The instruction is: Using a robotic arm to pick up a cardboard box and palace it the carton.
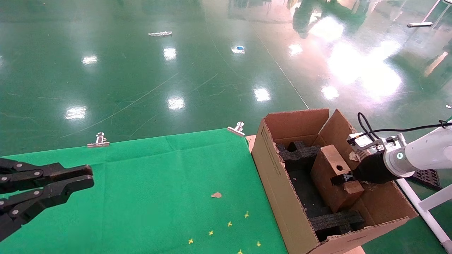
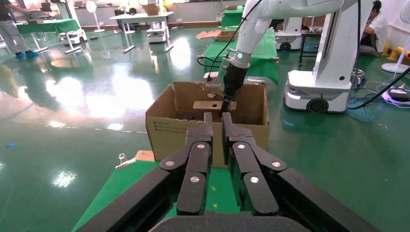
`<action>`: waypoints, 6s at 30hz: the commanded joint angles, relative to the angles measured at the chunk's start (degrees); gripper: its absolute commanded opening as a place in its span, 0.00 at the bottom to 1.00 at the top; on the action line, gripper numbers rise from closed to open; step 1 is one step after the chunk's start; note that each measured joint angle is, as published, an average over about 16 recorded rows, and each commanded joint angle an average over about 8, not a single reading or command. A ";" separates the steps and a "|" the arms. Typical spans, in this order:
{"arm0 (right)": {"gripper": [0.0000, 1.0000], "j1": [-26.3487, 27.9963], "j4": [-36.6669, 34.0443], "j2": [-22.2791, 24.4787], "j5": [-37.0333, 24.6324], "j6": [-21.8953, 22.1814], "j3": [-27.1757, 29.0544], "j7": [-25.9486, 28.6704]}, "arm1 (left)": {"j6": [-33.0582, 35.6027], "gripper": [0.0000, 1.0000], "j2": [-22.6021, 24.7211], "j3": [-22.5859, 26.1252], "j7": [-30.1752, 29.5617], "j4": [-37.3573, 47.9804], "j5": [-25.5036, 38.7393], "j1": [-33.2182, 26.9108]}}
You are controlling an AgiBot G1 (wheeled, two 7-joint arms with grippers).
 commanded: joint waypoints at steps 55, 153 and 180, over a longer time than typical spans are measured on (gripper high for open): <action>1.00 26.95 15.91 9.55 6.85 -8.12 8.28 -17.31 | -0.08 1.00 -0.06 0.16 0.09 0.03 -0.12 -0.03; 1.00 -35.20 68.78 8.74 30.76 -23.25 67.68 -31.09 | -0.14 1.00 -0.13 0.34 0.19 0.09 -0.25 -0.08; 1.00 -35.08 68.67 8.74 30.69 -23.20 67.53 -31.05 | -0.14 1.00 -0.13 0.34 0.19 0.09 -0.24 -0.08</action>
